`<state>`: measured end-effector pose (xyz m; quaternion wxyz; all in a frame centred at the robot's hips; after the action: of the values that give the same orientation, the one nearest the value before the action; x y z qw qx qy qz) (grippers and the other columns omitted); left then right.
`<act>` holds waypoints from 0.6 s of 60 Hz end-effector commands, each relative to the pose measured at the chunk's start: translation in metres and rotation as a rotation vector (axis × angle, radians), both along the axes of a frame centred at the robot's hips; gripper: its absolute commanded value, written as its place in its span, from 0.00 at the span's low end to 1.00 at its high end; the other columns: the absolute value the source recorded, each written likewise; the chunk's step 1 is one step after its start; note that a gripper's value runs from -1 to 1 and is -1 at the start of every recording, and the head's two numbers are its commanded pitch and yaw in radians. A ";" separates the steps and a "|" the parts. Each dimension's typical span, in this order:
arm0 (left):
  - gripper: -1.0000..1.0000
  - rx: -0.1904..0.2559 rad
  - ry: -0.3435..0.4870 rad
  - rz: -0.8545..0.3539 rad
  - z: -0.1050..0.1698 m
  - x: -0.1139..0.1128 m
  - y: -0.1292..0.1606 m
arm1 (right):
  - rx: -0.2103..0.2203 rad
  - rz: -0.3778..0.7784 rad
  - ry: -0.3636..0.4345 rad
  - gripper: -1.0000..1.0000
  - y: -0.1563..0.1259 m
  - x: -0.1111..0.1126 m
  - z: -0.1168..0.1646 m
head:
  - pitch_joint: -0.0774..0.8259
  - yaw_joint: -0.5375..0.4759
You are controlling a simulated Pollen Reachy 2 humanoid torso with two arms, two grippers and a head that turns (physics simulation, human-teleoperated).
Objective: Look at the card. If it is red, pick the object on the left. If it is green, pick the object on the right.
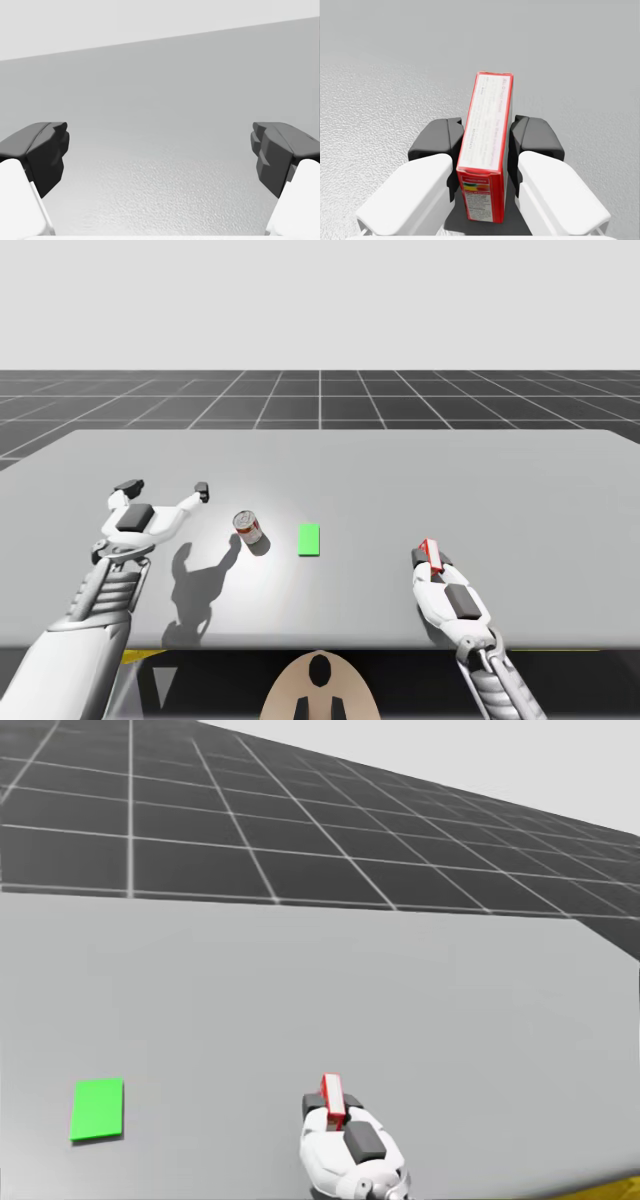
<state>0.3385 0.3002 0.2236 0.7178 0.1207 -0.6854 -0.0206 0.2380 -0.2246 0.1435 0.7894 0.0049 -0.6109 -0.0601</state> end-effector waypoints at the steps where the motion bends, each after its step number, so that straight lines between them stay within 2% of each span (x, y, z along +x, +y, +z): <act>1: 0.00 -0.002 0.000 -0.001 0.000 0.000 0.000 | 0.039 -0.003 0.010 0.99 0.008 -0.004 -0.002 | 0.48 0.14; 12: 0.00 -0.005 -0.002 -0.001 0.001 0.000 0.000 | 0.061 0.036 -0.042 0.99 0.005 -0.006 0.029 | 0.48 0.14; 28: 0.00 -0.006 -0.005 0.004 0.002 0.000 0.001 | 0.018 0.060 -0.243 1.00 -0.009 -0.015 0.118 | 0.48 0.14; 35: 0.00 -0.006 -0.006 0.004 0.002 0.000 0.002 | 0.024 0.062 -0.345 1.00 -0.010 -0.020 0.153 | 0.48 0.14; 36: 0.00 -0.007 -0.007 0.004 0.002 0.000 0.002 | 0.038 0.062 -0.388 1.00 -0.010 -0.022 0.164 | 0.48 0.15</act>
<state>0.3386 0.3014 0.2250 0.7165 0.1197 -0.6870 -0.0174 0.2210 -0.2331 0.2553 0.7150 0.0355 -0.6965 -0.0484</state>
